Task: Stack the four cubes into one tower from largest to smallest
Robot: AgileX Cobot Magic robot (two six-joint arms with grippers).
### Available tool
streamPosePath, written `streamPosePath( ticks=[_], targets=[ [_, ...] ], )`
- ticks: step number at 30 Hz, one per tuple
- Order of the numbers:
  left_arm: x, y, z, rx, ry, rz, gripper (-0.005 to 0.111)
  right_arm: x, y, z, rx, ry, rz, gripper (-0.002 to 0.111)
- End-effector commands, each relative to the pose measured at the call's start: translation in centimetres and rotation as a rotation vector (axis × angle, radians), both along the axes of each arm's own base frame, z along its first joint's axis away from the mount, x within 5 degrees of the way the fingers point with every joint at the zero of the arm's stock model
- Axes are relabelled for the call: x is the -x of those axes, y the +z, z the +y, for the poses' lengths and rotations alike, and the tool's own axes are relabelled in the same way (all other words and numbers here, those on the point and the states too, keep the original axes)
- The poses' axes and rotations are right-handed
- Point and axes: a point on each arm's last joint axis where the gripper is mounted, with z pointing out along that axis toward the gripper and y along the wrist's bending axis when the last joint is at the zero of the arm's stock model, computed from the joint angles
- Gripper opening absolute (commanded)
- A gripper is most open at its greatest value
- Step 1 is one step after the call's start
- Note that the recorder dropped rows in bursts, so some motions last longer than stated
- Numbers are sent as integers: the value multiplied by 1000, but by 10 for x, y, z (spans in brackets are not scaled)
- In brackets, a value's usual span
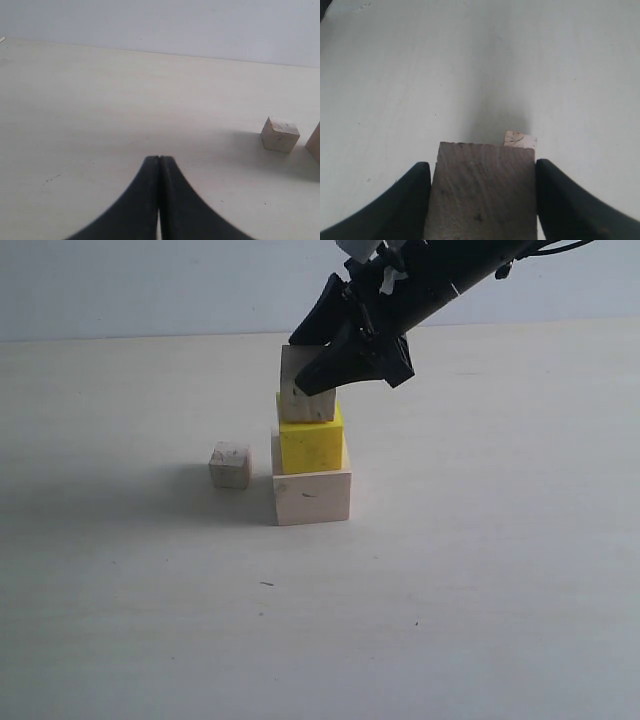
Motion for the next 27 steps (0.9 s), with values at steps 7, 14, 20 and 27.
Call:
streamPosePath(
  ticks=[7,14,20,27],
  targets=[
    [0,0,0,-6,-6,-12,0,-1,4,1,-22,3,-8,52],
    [0,0,0,-6,-6,-12,0,0,3,0,-4,4,-7,52],
    [0,0,0,-6,-6,-12,0,-1,0,0,-2,4,1,52],
    [0,0,0,-6,-6,-12,0,-2,-3,1,-6,2,10,52]
  ],
)
